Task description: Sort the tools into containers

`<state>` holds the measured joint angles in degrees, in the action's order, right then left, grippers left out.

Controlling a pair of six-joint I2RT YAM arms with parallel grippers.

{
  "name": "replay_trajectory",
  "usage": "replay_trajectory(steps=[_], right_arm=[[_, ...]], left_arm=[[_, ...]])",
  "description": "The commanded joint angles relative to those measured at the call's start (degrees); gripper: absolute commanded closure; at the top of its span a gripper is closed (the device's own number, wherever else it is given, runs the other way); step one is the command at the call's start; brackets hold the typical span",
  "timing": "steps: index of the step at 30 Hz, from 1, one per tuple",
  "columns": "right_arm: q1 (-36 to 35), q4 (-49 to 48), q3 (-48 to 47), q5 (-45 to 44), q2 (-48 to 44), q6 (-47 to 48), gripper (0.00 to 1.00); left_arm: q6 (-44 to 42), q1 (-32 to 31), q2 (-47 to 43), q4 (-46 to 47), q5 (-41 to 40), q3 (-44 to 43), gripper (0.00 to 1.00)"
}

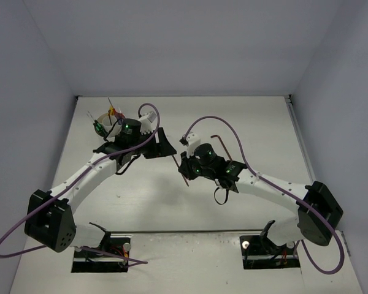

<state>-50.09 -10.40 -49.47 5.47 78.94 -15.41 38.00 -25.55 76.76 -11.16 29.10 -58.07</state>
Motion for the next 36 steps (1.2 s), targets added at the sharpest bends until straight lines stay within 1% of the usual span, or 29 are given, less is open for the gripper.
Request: replay_trajectory(steps=[1, 3, 6, 8, 10, 13, 18, 22, 23, 24, 26, 28, 31, 34, 36], right_arm=[[-0.3, -6.1, -0.4, 1.6, -2.3, 0.7, 1.0], [-0.3, -6.2, -0.4, 1.7, -2.2, 0.7, 1.0], [-0.3, -6.4, -0.4, 1.6, -2.1, 0.7, 1.0], [-0.3, -6.6, -0.5, 1.5, -2.2, 0.8, 1.0], [-0.3, -6.7, -0.5, 1.3, -2.2, 0.8, 1.0], [-0.3, -6.8, -0.2, 1.0, -2.1, 0.8, 1.0], [-0.3, -7.1, 0.1, 0.6, -1.9, 0.9, 1.0], [-0.3, -7.2, 0.5, 0.0, -2.1, 0.9, 1.0], [-0.2, -7.2, 0.6, -0.1, -2.1, 1.0, 0.93], [-0.2, -7.1, 0.7, -0.3, -2.3, 1.0, 0.75], [-0.1, -7.1, 1.4, -1.4, -3.2, 0.8, 0.6], [0.1, -7.0, 2.0, -2.1, -4.3, 0.8, 0.48], [1.1, -6.3, 2.9, -3.0, -6.0, 1.0, 0.38], [2.1, -5.1, 4.0, -4.1, -7.7, 1.1, 0.36], [3.2, -3.8, 4.7, -5.2, -8.8, 1.2, 0.36]], left_arm=[[1.3, -0.7, 0.3, 4.9, 3.2, -3.0, 0.47], [2.3, -0.9, 1.0, 5.7, 3.8, -2.6, 0.56], [3.2, -1.6, 1.9, 5.3, 3.3, -2.6, 0.62], [3.4, -1.9, 2.4, 4.2, 2.4, -2.7, 0.63], [3.9, -1.9, 2.6, 4.2, 2.3, -2.5, 0.67], [4.5, -2.0, 2.5, 4.3, 1.8, -2.6, 0.77], [4.3, -2.0, 2.1, 3.9, 0.9, -3.3, 0.99], [3.9, -2.0, 1.7, 3.8, 0.5, -3.8, 1.0], [3.2, -1.9, 1.6, 3.2, 0.0, -4.3, 1.0], [1.5, -1.7, 1.5, 1.2, -0.6, -5.0, 1.0], [-0.7, -0.7, 1.3, -2.7, -2.9, -7.3, 1.0], [-3.8, 0.6, 1.2, -6.4, -5.6, -10.1, 1.0], [-8.8, 3.2, 1.1, -12.8, -11.3, -15.6, 1.0], [-12.8, 7.0, 1.2, -18.2, -15.9, -21.2, 1.0], [-16.7, 10.8, 1.5, -20.7, -23.1, -27.3, 1.0]])
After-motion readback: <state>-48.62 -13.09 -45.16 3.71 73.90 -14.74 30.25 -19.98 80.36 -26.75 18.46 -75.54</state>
